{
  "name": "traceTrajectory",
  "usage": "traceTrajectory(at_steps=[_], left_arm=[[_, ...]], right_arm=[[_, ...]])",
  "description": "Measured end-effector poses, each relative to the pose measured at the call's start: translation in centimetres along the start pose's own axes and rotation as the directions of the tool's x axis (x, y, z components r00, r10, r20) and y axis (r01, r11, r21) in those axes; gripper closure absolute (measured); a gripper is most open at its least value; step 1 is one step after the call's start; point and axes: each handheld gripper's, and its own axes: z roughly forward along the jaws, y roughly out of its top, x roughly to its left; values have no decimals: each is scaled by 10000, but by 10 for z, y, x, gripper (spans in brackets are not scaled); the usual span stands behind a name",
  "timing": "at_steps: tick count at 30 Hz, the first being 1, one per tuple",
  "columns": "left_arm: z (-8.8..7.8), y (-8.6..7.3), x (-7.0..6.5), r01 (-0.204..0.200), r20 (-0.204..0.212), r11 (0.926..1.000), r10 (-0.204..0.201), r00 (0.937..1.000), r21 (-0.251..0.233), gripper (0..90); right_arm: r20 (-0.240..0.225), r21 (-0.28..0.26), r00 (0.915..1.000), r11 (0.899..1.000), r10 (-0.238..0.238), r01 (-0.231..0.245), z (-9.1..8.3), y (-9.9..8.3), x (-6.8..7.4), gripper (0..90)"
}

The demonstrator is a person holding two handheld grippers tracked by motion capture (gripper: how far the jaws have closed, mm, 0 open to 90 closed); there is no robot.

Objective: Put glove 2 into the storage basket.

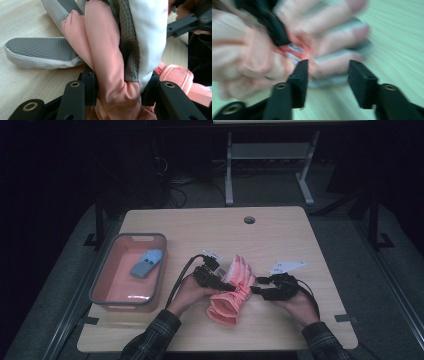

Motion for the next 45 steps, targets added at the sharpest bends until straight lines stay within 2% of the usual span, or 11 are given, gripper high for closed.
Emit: traceTrajectory(at_steps=[4, 10, 13, 19, 22, 33, 41, 45], left_arm=[[-5, 3, -3, -61, -21, 10000, 61, 10000, -21, 578], [-18, 9, -8, -138, -163, 9998, 135, 9998, -150, 579], [-29, 13, -13, -304, -366, 9994, 297, 9989, -187, 579], [-50, 15, -15, -350, -561, 9986, 327, 9979, -397, 580], [-63, 16, -16, -387, -717, 9978, 348, 9968, -533, 580], [-120, 21, -19, -439, -1399, 9945, 303, 9897, -954, 578], [-169, 19, -16, -326, -1950, 9901, 54, 9808, -1368, 578], [-193, 11, -9, -69, -2174, 9870, -286, 9757, -1605, 577]], right_arm=[[721, 401, 9972, 9989, 199, -228, -1, -13, -11, 356], [1276, 988, 9898, 9922, 637, -766, 8, -21, -25, 231], [1456, 1031, 9874, 9917, 611, -766, 13, -23, -27, 199], [1916, 917, 9812, 9950, 218, -401, 18, -26, -26, 147], [1965, 598, 9803, 9976, 212, -335, 20, -29, -26, 125], [1970, 601, 9801, 9976, 233, -357, 20, -29, -26, 125], [1978, 579, 9800, 9978, 210, -331, 20, -29, -26, 125], [2034, 569, 9787, 9975, 286, -410, 21, -29, -26, 125]])
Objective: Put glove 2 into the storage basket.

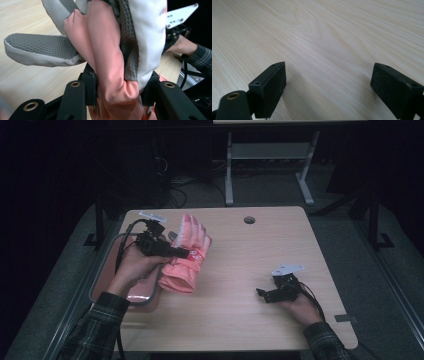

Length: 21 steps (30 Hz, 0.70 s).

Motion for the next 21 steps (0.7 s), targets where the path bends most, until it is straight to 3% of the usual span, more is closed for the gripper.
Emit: traceTrajectory(at_steps=[11, 21], left_arm=[[-55, -23, 34, 666, -909, 9970, -699, 9934, -394, 576], [-73, -46, 65, 1150, -1468, 9926, -1197, 9819, -400, 575]], right_arm=[[21, -1, 10000, 10000, 26, -26, 0, 0, 0, 126], [119, 9, 9999, 9999, 122, -122, 0, 0, 0, 126]])
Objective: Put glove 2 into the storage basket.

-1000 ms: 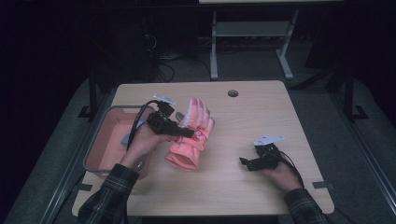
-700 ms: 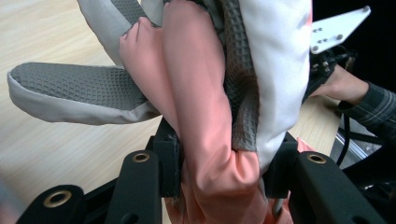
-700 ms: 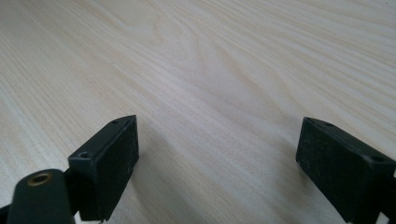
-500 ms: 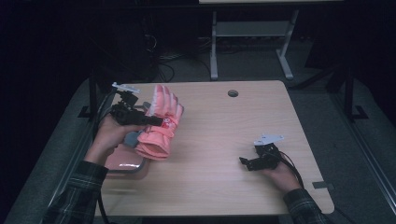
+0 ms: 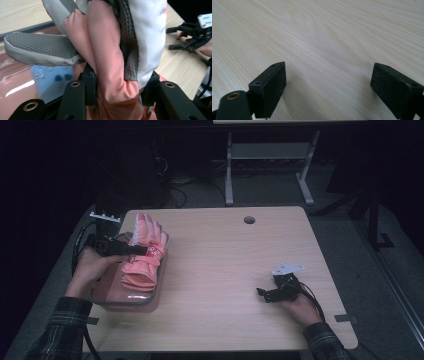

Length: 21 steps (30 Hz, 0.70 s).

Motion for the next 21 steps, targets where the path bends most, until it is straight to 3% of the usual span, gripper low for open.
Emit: traceTrajectory(at_steps=[11, 14, 19, 21], left_arm=[[15, -19, 29, 389, -657, 9965, -340, 9973, 742, 570], [25, -27, 36, 612, -480, 9937, -569, 9972, 941, 566], [49, -39, 38, 464, -702, 9864, -357, 9969, 1579, 557], [53, -44, 41, 474, -687, 9858, -367, 9970, 1613, 553]], right_arm=[[17, -14, 10000, 10000, -30, 30, 0, 0, 0, 126], [18, -15, 10000, 10000, -24, 25, 0, 0, 0, 126], [27, -17, 10000, 10000, -20, 20, 0, 0, 0, 126], [24, -12, 10000, 10000, -20, 20, 0, 0, 0, 126]])
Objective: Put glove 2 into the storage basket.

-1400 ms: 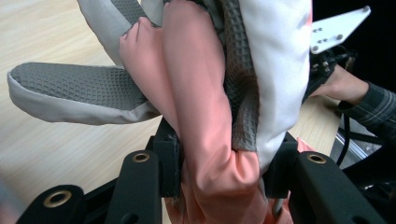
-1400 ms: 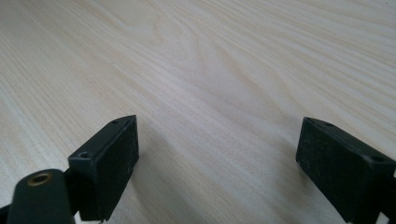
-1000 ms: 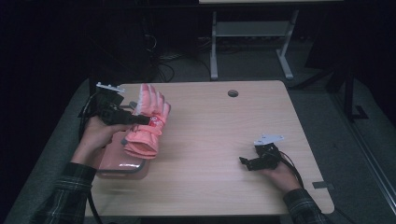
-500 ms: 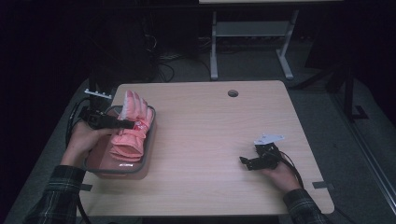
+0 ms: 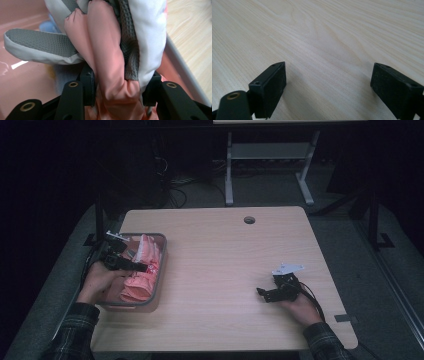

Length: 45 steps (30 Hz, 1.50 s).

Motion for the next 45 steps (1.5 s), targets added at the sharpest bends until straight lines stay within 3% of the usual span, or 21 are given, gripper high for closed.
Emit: traceTrajectory(at_steps=[6, 11, 14, 19, 25, 31, 36, 45], left_arm=[[5, -7, 6, 93, 64, 10000, -92, 9999, -35, 539], [3, -7, 9, 363, 275, 9990, -356, 9990, -268, 420], [-1, -7, 8, 201, 211, 9993, -195, 9996, -305, 309], [-12, -4, 4, -140, -266, 9988, 127, 9996, -474, 175], [-28, -1, -4, -366, -426, 9942, 324, 9986, -1009, 150], [-49, 2, -15, -676, -682, 9852, 575, 9960, -1574, 150], [-60, 10, -32, -1048, -592, 9700, 940, 9938, -2194, 151], [-46, 25, -75, -1833, -160, 9514, 1852, 9826, -2472, 151]], right_arm=[[26, 0, 10000, 10000, 32, -32, 0, 0, 0, 127], [57, 0, 10000, 10000, 59, -59, 0, 0, 0, 127], [55, -1, 10000, 10000, 62, -62, 1, 0, 0, 126], [55, -3, 10000, 10000, 54, -54, 1, 0, 0, 126], [57, -1, 10000, 10000, 55, -55, 1, 1, 0, 126], [58, 3, 10000, 10000, 58, -58, 1, 0, 0, 126], [59, -1, 10000, 10000, 47, -47, 1, 0, 0, 126], [57, -5, 10000, 10000, 58, -58, 1, 0, 0, 126]])
